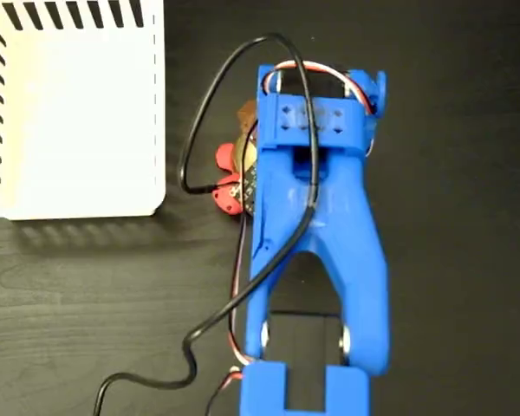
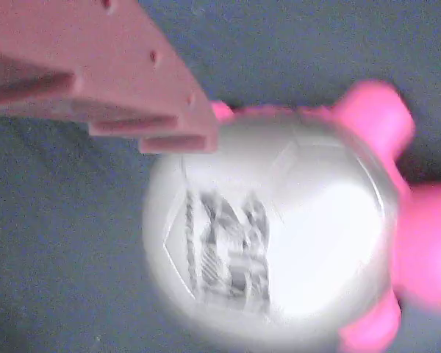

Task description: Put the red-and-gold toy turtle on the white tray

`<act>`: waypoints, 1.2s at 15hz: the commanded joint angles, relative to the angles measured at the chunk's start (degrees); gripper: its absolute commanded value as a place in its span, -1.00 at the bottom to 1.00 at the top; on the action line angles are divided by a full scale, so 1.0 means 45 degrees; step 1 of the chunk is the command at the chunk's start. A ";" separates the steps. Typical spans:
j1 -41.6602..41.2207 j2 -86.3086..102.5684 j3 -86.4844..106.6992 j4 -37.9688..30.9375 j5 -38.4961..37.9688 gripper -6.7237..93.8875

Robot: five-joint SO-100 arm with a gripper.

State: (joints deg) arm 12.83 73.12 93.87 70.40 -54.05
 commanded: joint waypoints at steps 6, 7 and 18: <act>0.0254 0.0508 -0.0039 -0.0195 0.0703 -0.86; 0.0332 0.0684 -0.0430 0.0293 0.0840 -0.86; -0.1660 0.3789 -0.5781 0.5410 0.5840 -0.86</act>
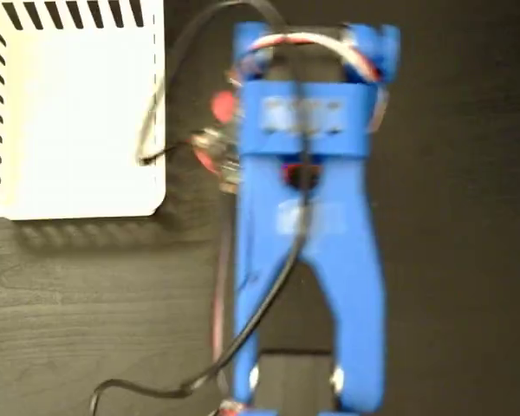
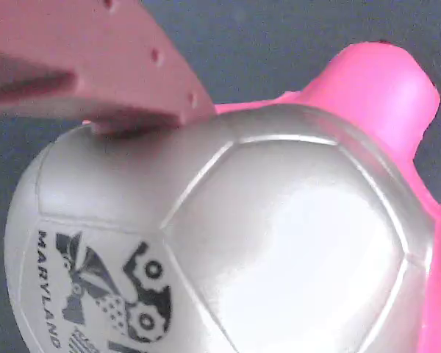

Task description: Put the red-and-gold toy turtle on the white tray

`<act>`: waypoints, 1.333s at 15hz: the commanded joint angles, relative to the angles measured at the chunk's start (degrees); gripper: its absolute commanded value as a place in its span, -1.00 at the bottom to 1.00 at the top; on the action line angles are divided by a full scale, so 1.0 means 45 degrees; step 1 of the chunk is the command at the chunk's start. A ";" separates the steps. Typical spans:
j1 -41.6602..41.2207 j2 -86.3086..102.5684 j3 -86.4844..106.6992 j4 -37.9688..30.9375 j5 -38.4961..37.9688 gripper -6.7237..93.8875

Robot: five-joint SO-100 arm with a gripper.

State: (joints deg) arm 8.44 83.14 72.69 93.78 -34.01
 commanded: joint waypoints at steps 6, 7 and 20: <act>-0.3828 -0.0078 -0.3457 0.0215 0.7168 -0.86; -0.4180 -0.0645 -0.3828 0.0215 0.7754 -0.86; -0.6328 -0.4570 -0.5566 -0.0117 1.0117 -0.84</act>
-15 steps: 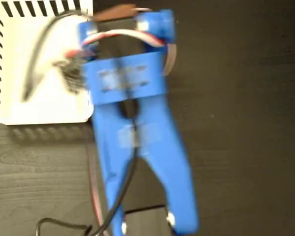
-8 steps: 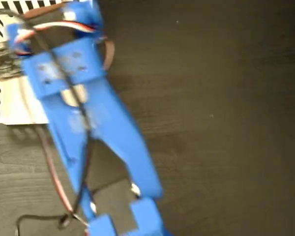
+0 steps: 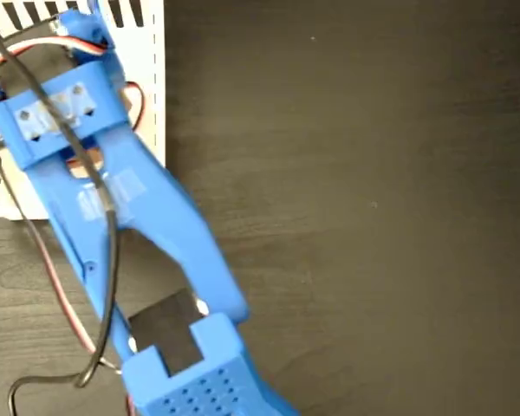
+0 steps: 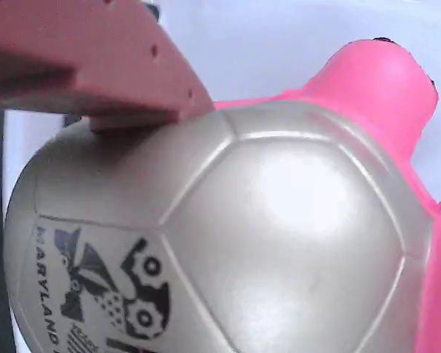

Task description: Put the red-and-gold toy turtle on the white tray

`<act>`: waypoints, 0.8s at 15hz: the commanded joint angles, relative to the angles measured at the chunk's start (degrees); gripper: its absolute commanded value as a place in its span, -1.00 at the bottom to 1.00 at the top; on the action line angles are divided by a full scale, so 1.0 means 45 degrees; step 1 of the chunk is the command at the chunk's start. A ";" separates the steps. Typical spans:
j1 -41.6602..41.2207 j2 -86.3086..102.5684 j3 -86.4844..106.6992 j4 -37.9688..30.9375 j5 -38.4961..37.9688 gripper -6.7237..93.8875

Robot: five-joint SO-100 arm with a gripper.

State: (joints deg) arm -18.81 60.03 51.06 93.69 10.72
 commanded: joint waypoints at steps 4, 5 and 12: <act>-0.0469 0.0273 -0.0703 -0.0059 0.0156 -0.09; -0.0508 0.0254 -0.0625 -0.0098 0.0156 0.06; -0.0566 0.0234 -0.0586 -0.0039 0.0039 0.19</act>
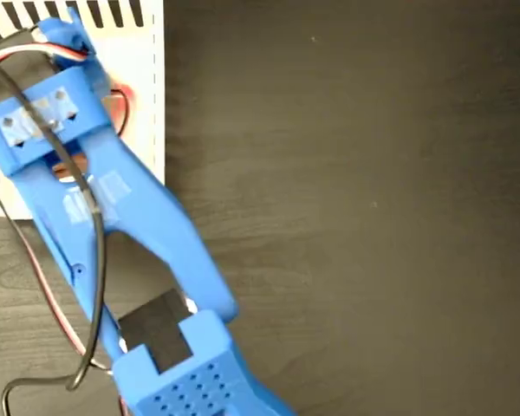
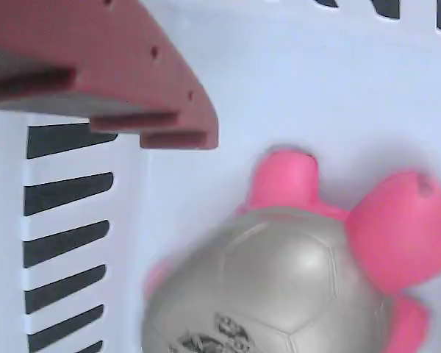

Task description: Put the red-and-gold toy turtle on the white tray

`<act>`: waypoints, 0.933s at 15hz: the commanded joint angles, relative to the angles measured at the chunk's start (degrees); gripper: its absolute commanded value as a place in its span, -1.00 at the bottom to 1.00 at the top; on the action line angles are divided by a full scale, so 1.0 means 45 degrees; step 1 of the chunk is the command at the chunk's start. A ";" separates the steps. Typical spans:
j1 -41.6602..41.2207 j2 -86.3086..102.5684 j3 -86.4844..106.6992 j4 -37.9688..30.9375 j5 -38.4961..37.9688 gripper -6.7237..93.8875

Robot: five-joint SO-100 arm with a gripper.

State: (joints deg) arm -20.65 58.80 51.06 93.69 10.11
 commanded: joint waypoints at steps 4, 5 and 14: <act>0.0039 0.2012 -0.0684 -0.0078 -0.0117 -0.69; 0.0078 0.2559 -0.0684 -0.0098 -0.0254 -0.86; 0.2676 1.2051 0.6152 -0.3711 -0.0723 -0.86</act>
State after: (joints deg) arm -10.20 99.67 69.52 81.12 7.65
